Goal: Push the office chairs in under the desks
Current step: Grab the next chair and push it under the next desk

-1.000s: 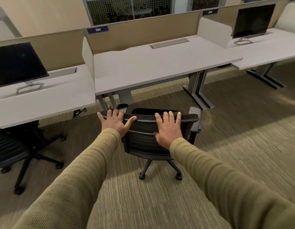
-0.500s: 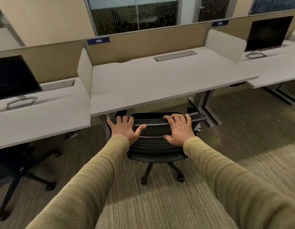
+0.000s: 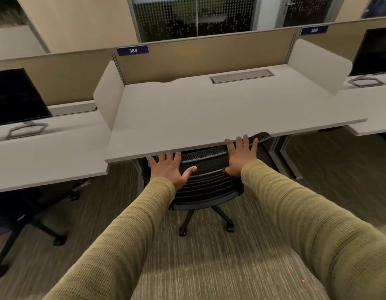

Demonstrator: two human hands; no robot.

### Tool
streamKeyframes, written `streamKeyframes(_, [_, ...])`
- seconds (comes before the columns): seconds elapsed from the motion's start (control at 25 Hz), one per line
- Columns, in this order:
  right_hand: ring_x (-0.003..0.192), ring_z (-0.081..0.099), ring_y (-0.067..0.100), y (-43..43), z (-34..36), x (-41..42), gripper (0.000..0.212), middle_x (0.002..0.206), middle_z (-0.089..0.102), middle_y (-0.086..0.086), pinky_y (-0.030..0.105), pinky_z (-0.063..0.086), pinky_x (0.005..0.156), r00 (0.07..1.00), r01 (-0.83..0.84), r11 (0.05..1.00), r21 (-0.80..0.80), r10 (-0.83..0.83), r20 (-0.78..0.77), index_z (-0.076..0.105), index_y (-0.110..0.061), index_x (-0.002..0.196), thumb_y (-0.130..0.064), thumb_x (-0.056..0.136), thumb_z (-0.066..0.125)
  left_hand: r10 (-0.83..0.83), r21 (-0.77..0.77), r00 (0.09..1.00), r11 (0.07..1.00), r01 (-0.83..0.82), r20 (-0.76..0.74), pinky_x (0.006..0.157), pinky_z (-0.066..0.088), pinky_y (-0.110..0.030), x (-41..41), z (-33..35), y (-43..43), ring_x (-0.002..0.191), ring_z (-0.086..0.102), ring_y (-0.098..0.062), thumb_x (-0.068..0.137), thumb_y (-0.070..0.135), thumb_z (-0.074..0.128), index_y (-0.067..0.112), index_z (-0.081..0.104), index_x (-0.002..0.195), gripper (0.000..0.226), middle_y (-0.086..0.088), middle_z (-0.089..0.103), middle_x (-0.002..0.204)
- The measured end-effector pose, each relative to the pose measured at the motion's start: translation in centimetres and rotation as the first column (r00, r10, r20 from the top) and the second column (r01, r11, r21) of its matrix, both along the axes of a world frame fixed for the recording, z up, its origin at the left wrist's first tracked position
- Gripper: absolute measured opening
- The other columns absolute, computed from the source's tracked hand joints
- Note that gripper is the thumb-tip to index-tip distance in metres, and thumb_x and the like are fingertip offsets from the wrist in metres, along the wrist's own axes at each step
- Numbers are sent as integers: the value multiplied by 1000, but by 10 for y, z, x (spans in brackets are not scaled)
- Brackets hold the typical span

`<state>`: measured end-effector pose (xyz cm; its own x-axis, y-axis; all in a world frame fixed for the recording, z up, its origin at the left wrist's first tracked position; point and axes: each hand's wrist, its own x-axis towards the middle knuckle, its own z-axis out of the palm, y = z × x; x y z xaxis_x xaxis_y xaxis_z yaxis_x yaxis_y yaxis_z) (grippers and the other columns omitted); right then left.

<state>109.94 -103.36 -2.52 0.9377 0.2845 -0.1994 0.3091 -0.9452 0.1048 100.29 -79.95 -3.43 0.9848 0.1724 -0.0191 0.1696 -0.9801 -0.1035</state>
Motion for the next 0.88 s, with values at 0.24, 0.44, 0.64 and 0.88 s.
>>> streamKeyframes(0.24, [148,-15,45,5,3,53,109,164,-7,20,70,-12,112,998,-62,997,-40,62,-17,-14,-24,155,-61,85,61,61,47,998,997,-61,-9,108,24,-68,34,5,-9,135,35,-34,71,86,-10,23,31,148,107,-8,43,145])
streamKeyframes(0.44, [146,-18,48,11,-3,65,110,163,-12,22,74,-14,108,995,-89,996,-13,88,-53,-18,-28,154,-58,86,62,105,101,994,989,-103,-12,101,31,-62,54,4,-3,129,39,-33,72,90,-6,22,37,143,107,-8,45,140])
streamKeyframes(0.64, [144,-19,52,37,0,65,115,161,-14,27,77,-17,102,990,-118,993,-11,117,-73,-18,-27,154,-60,82,65,150,108,988,983,-146,-28,102,32,-62,55,7,20,130,39,-31,72,93,-1,22,37,141,106,-7,46,140])
streamKeyframes(0.88, [145,-18,52,29,-3,63,117,161,-12,26,77,-17,103,990,-123,992,-25,121,-77,-17,-26,154,-57,80,68,155,79,988,985,-153,-18,101,32,-60,48,2,10,129,39,-31,68,94,-2,22,37,139,109,-6,46,138])
